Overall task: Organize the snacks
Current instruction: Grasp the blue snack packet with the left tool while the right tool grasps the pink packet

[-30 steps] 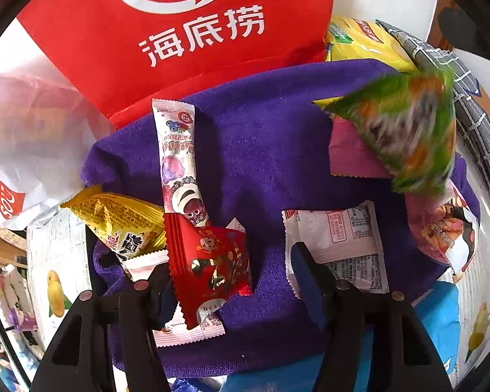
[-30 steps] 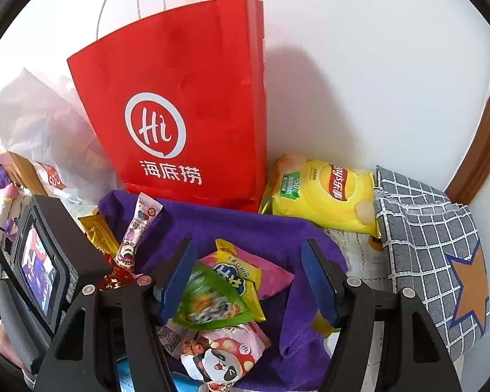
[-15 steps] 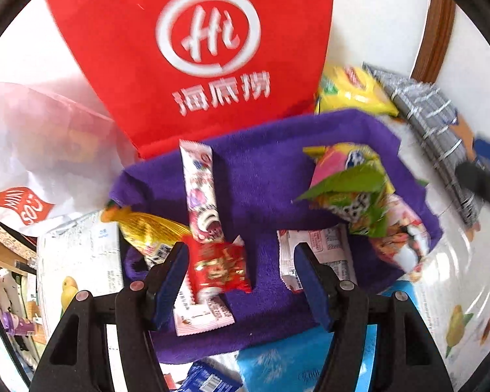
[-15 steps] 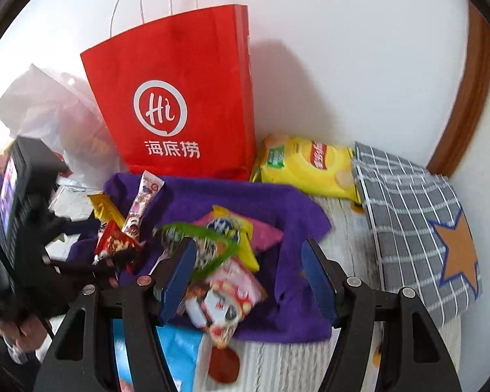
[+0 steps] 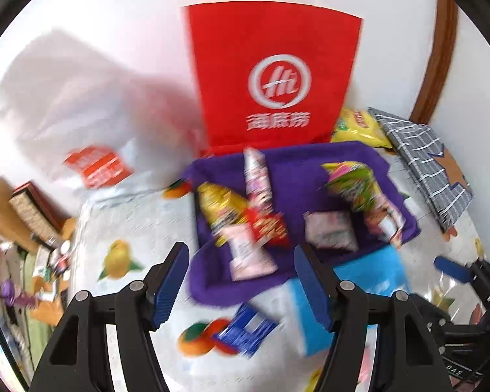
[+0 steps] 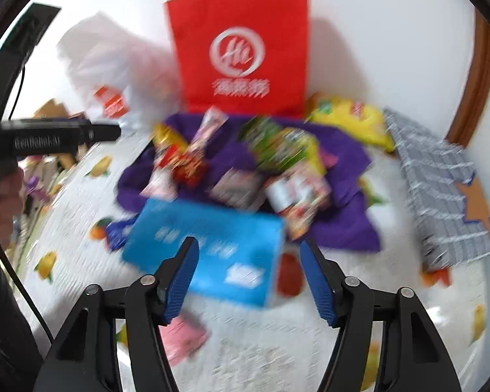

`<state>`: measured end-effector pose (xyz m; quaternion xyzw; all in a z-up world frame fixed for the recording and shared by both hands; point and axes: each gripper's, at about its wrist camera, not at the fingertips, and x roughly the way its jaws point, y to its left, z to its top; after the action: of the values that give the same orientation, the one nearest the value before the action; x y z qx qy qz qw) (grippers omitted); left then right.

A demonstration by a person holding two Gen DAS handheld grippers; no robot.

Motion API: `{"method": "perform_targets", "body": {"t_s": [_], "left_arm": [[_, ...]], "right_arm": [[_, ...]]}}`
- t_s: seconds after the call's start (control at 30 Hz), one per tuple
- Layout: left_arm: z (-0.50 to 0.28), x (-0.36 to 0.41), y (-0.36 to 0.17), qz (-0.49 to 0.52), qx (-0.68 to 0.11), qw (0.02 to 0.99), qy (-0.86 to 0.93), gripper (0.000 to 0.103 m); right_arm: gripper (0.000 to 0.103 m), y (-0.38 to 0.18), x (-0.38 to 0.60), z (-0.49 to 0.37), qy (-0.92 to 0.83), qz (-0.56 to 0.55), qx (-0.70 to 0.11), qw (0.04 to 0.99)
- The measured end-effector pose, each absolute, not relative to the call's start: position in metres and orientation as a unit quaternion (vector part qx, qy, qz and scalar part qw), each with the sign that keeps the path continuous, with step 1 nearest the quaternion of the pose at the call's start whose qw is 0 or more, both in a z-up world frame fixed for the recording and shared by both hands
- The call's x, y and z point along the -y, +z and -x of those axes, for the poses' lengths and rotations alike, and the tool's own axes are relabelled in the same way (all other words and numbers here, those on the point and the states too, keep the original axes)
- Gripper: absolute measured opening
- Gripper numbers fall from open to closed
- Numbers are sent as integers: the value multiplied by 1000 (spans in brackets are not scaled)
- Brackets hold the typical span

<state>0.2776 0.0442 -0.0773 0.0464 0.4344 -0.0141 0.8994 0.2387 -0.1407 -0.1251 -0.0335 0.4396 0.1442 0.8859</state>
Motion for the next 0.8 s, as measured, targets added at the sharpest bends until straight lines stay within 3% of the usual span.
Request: {"method": "perform_targets", "body": {"t_s": [0.53, 0.8], "left_arm": [[-204, -119, -130, 1, -467, 884, 12, 65], [-200, -110, -147, -2, -473, 881, -2, 65]], "right_arm": [[62, -198, 75, -172, 235, 156, -448, 849], [63, -216, 75, -193, 224, 128, -468, 845]]}}
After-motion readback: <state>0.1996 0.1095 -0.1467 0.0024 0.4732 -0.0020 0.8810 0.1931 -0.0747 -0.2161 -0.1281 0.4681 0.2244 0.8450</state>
